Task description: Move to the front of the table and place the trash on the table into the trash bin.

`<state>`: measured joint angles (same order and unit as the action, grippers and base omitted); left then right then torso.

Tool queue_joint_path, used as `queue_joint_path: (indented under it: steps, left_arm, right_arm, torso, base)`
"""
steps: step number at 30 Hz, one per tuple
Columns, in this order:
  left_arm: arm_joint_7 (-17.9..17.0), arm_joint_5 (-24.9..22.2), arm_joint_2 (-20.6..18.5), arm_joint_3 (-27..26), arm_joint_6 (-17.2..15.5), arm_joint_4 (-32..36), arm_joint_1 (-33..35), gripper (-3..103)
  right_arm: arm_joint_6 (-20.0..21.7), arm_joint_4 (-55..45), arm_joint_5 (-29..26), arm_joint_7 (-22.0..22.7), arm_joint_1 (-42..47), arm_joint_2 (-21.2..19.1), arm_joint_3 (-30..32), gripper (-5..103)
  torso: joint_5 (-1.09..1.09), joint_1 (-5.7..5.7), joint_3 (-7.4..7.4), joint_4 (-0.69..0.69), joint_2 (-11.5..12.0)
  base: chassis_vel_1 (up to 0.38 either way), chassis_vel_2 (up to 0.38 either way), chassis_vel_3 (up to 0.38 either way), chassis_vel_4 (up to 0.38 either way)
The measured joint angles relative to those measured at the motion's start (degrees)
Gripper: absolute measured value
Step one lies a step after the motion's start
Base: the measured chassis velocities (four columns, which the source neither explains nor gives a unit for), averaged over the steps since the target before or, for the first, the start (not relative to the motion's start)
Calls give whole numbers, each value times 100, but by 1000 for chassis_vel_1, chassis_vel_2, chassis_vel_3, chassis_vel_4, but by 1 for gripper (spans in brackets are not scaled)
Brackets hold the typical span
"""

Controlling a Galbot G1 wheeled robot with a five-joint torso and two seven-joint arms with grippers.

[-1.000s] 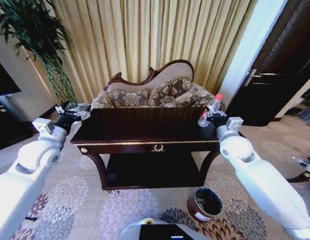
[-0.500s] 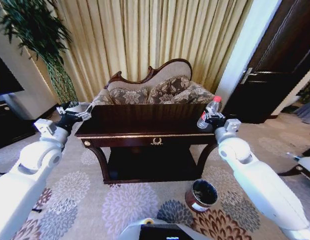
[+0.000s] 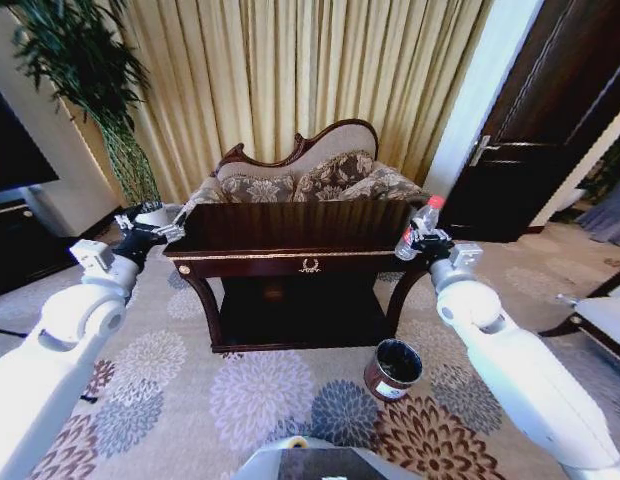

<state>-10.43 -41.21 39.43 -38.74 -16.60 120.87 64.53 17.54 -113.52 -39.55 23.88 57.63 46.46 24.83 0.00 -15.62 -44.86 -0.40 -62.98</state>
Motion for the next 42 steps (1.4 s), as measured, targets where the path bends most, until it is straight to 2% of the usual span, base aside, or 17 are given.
queue_joint_path:
  steps: [5,9,12,16,18,23,26,35,42]
  left_arm:
    - [-1,3,14,1,2,0,4,100]
    - [-2,7,31,0,6,0,5,100]
    - [-1,24,55,-1,20,-6,6,100]
    - [3,51,78,15,51,-15,7,100]
    - [5,97,108,75,89,-24,6,100]
    - [4,104,108,91,103,-11,14,100]
    - [3,68,43,26,110,20,53,100]
    - [2,60,72,14,144,31,118,100]
    - [3,61,73,48,151,31,92,100]
  right_arm:
    - [80,311,180,-85,79,146,13,25]
    - [128,956,526,-221,252,368,130,25]
    - [52,1587,759,-453,440,578,268,25]
    - [-58,1960,821,-511,479,754,305,25]
    - [-321,2689,1072,-602,451,1085,321,25]
    - [-661,3568,1577,-713,278,1455,320,25]
    - [-1011,4493,2122,-756,-2,1787,318,25]
    - [-1106,5479,2520,-787,-307,2057,353,25]
    - [-1109,5796,2713,-728,-345,2147,383,25]
  torso:
    - [0,-4,-3,1,3]
    - [1,-5,-3,1,4]
    - [1,-3,-1,-1,3]
    - [1,-2,-1,0,3]
    - [1,-3,-2,-1,3]
    - [0,-3,-2,0,3]
    - [2,-3,-2,1,2]
    - [0,-3,-2,1,2]
    - [1,-3,-2,0,2]
  base:
    - [0,0,0,0]
    - [0,0,0,0]
    - [0,0,0,0]
    - [0,0,0,0]
    - [0,0,0,0]
    - [0,0,0,0]
    - [0,0,0,0]
    - [0,0,0,0]
    - [0,0,0,0]
